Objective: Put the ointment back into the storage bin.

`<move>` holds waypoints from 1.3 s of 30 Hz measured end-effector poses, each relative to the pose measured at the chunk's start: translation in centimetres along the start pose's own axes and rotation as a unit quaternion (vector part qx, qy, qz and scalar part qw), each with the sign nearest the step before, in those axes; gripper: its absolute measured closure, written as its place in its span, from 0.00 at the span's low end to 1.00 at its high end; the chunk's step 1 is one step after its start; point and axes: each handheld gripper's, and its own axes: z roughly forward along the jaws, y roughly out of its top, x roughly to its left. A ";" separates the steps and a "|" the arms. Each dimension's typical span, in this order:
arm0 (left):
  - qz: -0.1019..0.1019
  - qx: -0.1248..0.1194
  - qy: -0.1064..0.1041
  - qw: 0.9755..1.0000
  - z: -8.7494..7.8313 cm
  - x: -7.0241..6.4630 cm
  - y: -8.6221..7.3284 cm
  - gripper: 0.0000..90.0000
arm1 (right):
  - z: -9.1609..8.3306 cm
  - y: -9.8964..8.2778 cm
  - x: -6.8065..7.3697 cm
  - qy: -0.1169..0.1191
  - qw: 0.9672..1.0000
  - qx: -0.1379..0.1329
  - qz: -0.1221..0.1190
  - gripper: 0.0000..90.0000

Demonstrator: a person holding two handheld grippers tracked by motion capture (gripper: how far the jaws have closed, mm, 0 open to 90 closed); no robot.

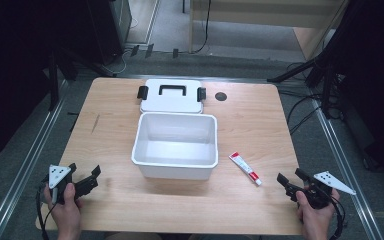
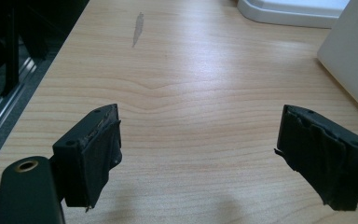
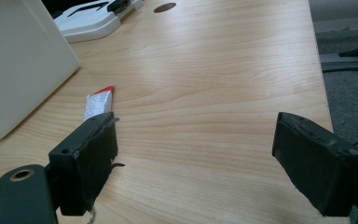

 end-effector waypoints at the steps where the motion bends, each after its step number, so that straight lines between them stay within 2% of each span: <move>1: 0.000 0.000 0.000 1.000 0.0 0.0 0.0 0.16 | 0.0 0.0 0.0 -0.003 1.000 0.001 0.000 0.17; 4: -0.002 -0.001 -0.002 1.000 0.0 0.1 0.0 0.16 | 0.0 0.3 0.0 -0.008 1.000 0.008 0.006 0.17; 7: -0.004 -0.002 -0.001 1.000 0.0 0.1 0.0 0.16 | 0.1 0.6 0.2 -0.015 1.000 0.017 0.001 0.19; 8: -0.004 -0.002 -0.002 1.000 0.0 0.1 0.0 0.16 | 0.1 1.3 0.5 -0.020 0.999 0.033 -0.008 0.20; 9: -0.004 -0.002 -0.002 1.000 0.0 0.1 0.0 0.16 | 0.1 1.3 0.5 -0.020 0.999 0.033 -0.008 0.20; 12: -0.003 0.000 -0.002 1.000 0.0 0.1 0.0 0.16 | 0.3 3.0 1.0 -0.021 0.996 0.077 -0.029 0.22; 13: -0.003 0.000 -0.002 1.000 0.0 0.1 0.0 0.16 | 0.3 3.0 1.0 -0.021 0.996 0.077 -0.029 0.22; 14: -0.002 0.000 -0.002 1.000 0.0 0.1 0.0 0.16 | 0.4 3.5 1.2 -0.023 0.995 0.093 -0.038 0.22; 15: -0.002 0.001 -0.002 1.000 0.0 0.1 0.0 0.16 | 0.8 4.6 1.7 -0.026 0.988 0.139 -0.060 0.23; 16: -0.002 0.001 -0.002 1.000 0.0 0.1 0.0 0.16 | 0.9 4.9 1.9 -0.025 0.985 0.154 -0.070 0.22; 17: -0.002 0.001 -0.002 1.000 0.0 0.1 0.0 0.16 | 0.9 4.9 1.9 -0.025 0.985 0.154 -0.070 0.22; 18: -0.002 0.001 -0.002 1.000 0.0 0.1 0.0 0.16 | 1.4 5.7 2.6 -0.021 0.975 0.199 -0.100 0.23; 19: -0.002 0.001 -0.002 1.000 0.0 0.1 0.0 0.16 | 1.6 5.9 2.9 -0.025 0.970 0.216 -0.110 0.23; 20: -0.002 0.001 -0.002 1.000 0.0 0.1 0.0 0.16 | 1.9 6.2 3.2 -0.032 0.963 0.236 -0.128 0.23; 22: -0.002 0.002 -0.003 1.000 0.0 0.2 0.0 0.16 | 2.4 6.7 4.0 -0.036 0.948 0.275 -0.154 0.23; 24: -0.004 0.002 -0.003 1.000 0.0 0.2 0.0 0.16 | 3.0 7.1 4.6 -0.039 0.932 0.315 -0.175 0.23; 25: -0.004 0.002 -0.003 1.000 0.0 0.2 0.0 0.16 | 3.0 7.1 4.6 -0.039 0.932 0.315 -0.175 0.23; 26: -0.005 0.002 -0.003 1.000 0.0 0.2 0.0 0.16 | 3.6 7.5 5.3 -0.049 0.913 0.353 -0.201 0.22; 27: -0.005 0.003 -0.003 1.000 0.0 0.2 0.0 0.16 | 4.0 7.5 5.6 -0.061 0.902 0.370 -0.214 0.21; 28: -0.006 0.003 -0.003 1.000 0.1 0.2 0.0 0.16 | 4.3 7.7 5.9 -0.066 0.892 0.387 -0.225 0.21; 30: -0.006 0.004 -0.004 1.000 0.1 0.2 0.0 0.16 | 4.9 7.9 6.4 -0.062 0.876 0.422 -0.228 0.21; 34: -0.006 0.004 -0.006 1.000 0.1 0.2 0.0 0.16 | 5.9 8.2 7.2 -0.064 0.837 0.486 -0.244 0.20; 35: -0.006 0.004 -0.006 1.000 0.1 0.2 0.0 0.16 | 6.1 8.3 7.3 -0.066 0.828 0.498 -0.248 0.20; 36: -0.007 0.004 -0.006 1.000 0.1 0.2 0.0 0.16 | 6.3 8.4 7.6 -0.069 0.823 0.509 -0.244 0.20; 37: -0.007 0.004 -0.007 1.000 0.1 0.2 0.0 0.16 | 6.5 8.6 7.7 -0.071 0.817 0.514 -0.252 0.20; 39: -0.007 0.006 -0.007 1.000 0.1 0.2 0.1 0.16 | 6.9 8.8 8.3 -0.080 0.810 0.522 -0.254 0.20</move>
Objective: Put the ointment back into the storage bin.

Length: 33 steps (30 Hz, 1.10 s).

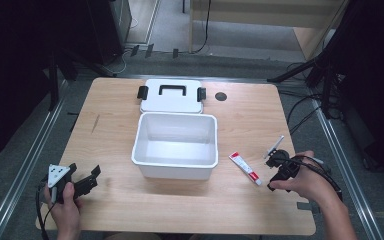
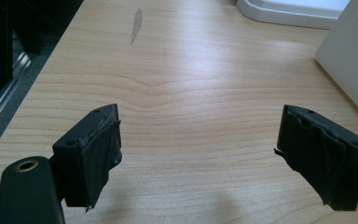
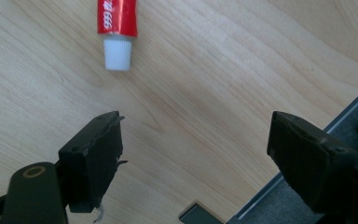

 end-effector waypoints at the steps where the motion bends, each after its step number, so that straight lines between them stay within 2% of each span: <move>1: 0.000 0.000 0.000 1.000 0.0 0.0 0.0 0.16 | -0.1 0.3 0.1 -0.001 1.000 0.001 -0.006 0.20; 4: -0.001 0.001 0.000 1.000 0.0 0.0 0.0 0.16 | -0.3 0.9 0.5 -0.002 1.000 0.005 -0.013 0.21; 8: -0.001 0.002 -0.002 1.000 0.0 0.1 0.0 0.16 | -0.4 2.4 1.2 0.004 1.000 0.002 -0.022 0.35; 9: -0.001 0.002 -0.002 1.000 0.0 0.1 0.0 0.16 | -0.4 2.4 1.2 0.004 1.000 0.002 -0.022 0.35; 12: -0.001 0.002 -0.002 1.000 0.0 0.0 0.0 0.16 | 0.0 3.4 1.4 0.027 0.999 0.006 -0.022 0.44; 16: -0.002 0.002 -0.002 1.000 0.1 0.0 0.0 0.16 | 0.4 4.2 1.6 0.044 0.999 0.012 -0.021 0.51; 18: -0.001 0.002 -0.002 1.000 0.0 0.0 0.0 0.16 | 0.6 4.6 1.7 0.048 0.999 0.005 -0.024 0.53; 22: 0.000 0.004 -0.002 1.000 0.0 0.0 0.0 0.16 | 0.9 5.6 2.1 0.059 0.998 -0.004 -0.017 0.59; 28: 0.000 0.004 -0.002 1.000 0.0 0.0 0.0 0.16 | 1.8 6.4 2.3 0.059 0.998 0.000 -0.011 0.67; 33: 0.000 0.004 -0.002 1.000 0.0 0.0 0.0 0.16 | 2.3 6.9 2.4 0.065 0.998 0.004 0.004 0.74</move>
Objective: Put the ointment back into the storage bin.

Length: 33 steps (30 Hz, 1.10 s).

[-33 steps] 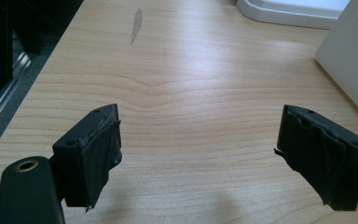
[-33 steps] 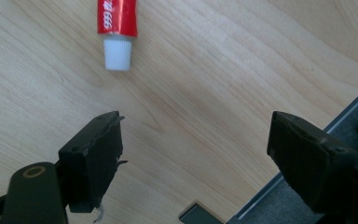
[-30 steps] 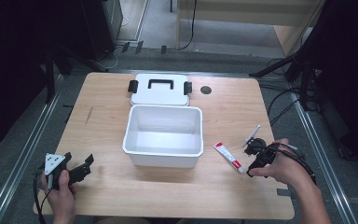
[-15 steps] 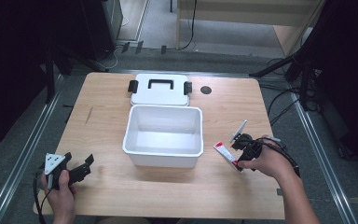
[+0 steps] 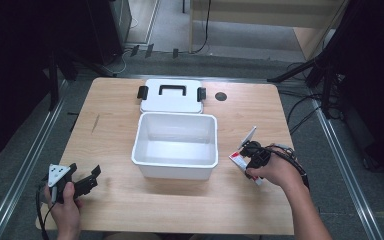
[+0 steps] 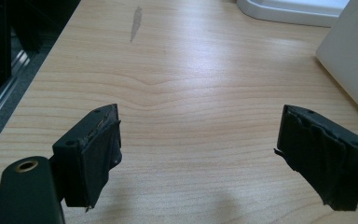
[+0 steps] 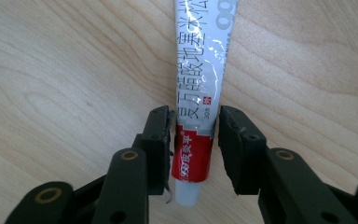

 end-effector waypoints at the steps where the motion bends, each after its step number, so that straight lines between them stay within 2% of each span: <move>1: 0.000 0.000 0.000 1.000 0.0 0.0 0.0 0.16 | 0.1 0.1 0.0 0.000 1.000 0.000 -0.001 0.75; 13: -0.002 -0.001 -0.001 1.000 0.0 0.0 0.0 0.16 | 0.7 0.7 0.4 -0.005 1.000 -0.001 0.003 0.80; 17: 0.000 -0.002 0.000 1.000 0.0 0.0 0.0 0.16 | 0.4 0.8 0.3 0.004 1.000 -0.008 0.016 0.80; 19: 0.000 -0.002 0.001 1.000 0.0 0.0 0.0 0.16 | -0.2 0.8 0.0 0.018 0.999 -0.016 0.027 0.80; 22: 0.000 -0.002 0.001 1.000 0.0 0.0 0.0 0.16 | -1.1 0.7 -0.2 0.022 0.999 -0.017 0.038 0.80; 25: 0.000 -0.002 0.001 1.000 0.0 0.0 0.0 0.16 | -1.7 0.6 -0.5 0.024 0.999 -0.021 0.035 0.80; 26: 0.000 -0.002 0.001 1.000 0.0 -0.1 0.0 0.16 | -2.3 0.6 -0.6 0.031 0.998 -0.026 0.040 0.80; 33: 0.000 -0.002 0.001 1.000 0.0 0.0 0.0 0.16 | -4.5 0.9 -0.8 0.037 0.997 -0.034 0.051 0.80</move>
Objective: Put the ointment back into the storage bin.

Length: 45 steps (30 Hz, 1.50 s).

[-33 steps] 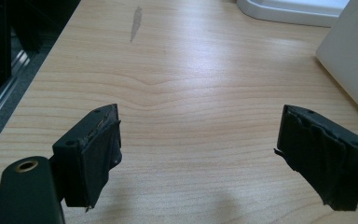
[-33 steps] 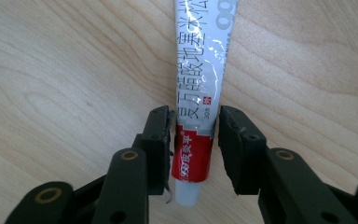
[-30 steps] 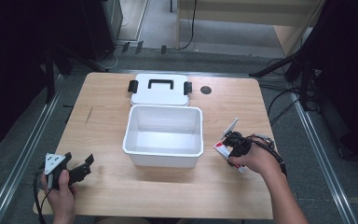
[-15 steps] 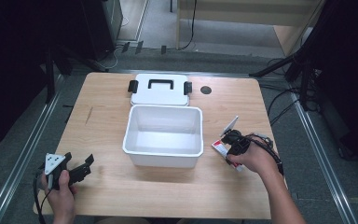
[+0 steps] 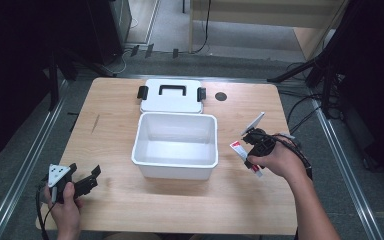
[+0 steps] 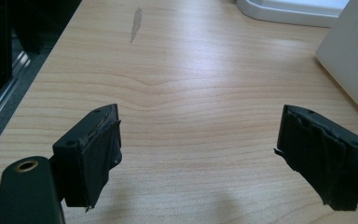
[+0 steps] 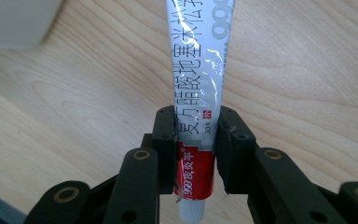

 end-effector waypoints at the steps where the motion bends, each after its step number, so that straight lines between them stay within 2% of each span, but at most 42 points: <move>1: 0.000 0.000 0.000 1.000 0.0 0.0 0.0 0.16 | -0.5 0.2 0.1 -0.001 1.000 -0.003 -0.002 0.80; 14: -0.003 0.001 -0.001 1.000 0.0 0.1 0.0 0.16 | -4.1 2.2 1.0 0.001 1.000 -0.025 -0.002 0.80; 18: -0.004 0.002 0.000 1.000 0.0 0.1 0.0 0.16 | -5.8 3.1 1.5 -0.003 1.000 -0.031 0.000 0.80; 27: -0.008 0.002 0.000 1.000 0.1 0.1 0.0 0.16 | -8.1 5.1 3.1 -0.004 0.999 -0.040 -0.016 0.80; 31: -0.008 0.003 -0.001 1.000 0.1 0.1 0.0 0.16 | -8.5 5.7 3.7 -0.002 0.999 -0.043 -0.022 0.80; 35: -0.007 0.004 -0.002 1.000 0.1 0.2 0.1 0.16 | -9.2 6.8 5.0 0.004 0.998 -0.047 -0.031 0.80; 37: -0.009 0.004 -0.002 1.000 0.1 0.2 0.1 0.16 | -9.2 7.0 5.3 0.006 0.998 -0.047 -0.034 0.80; 40: -0.008 0.005 -0.001 1.000 0.1 0.1 0.1 0.16 | -9.3 7.9 6.6 0.008 0.998 -0.044 -0.047 0.80; 45: -0.009 0.004 -0.002 1.000 0.1 0.2 0.1 0.16 | -9.0 9.0 8.0 0.014 0.997 -0.044 -0.061 0.80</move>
